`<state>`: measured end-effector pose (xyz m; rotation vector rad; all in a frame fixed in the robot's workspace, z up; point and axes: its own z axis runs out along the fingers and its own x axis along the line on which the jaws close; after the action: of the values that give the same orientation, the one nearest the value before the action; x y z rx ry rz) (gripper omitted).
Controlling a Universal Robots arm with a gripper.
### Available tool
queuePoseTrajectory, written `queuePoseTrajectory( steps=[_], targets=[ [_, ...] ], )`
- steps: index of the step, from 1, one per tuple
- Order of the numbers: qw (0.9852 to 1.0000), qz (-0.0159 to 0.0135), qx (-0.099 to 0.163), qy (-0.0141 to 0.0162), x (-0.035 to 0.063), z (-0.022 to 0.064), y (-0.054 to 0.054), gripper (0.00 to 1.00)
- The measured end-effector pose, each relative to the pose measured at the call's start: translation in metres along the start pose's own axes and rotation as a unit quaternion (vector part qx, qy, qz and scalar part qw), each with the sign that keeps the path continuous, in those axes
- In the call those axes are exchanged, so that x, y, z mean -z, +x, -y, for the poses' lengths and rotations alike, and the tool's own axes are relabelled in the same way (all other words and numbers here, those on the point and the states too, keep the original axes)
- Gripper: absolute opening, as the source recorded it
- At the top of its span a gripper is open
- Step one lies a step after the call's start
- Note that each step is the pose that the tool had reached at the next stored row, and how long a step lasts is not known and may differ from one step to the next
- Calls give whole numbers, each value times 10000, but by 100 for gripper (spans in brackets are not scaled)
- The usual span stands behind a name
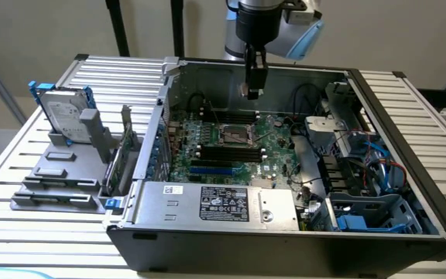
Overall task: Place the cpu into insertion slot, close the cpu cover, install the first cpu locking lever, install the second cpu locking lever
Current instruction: 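Place the cpu into insertion slot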
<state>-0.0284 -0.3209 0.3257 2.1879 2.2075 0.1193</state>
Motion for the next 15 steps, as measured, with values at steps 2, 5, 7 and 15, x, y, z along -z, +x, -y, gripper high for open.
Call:
queuePoseTrajectory(
  steps=[2, 5, 7, 15],
  targets=[
    [10000, 8, -96, 11, -22, 2, -6, 55],
    [9998, 16, -186, 34, -50, 4, -32, 55],
    [9998, 17, -204, 48, -67, 9, -73, 55],
    [9997, 16, -208, 102, -94, 36, -127, 55]
  ],
)
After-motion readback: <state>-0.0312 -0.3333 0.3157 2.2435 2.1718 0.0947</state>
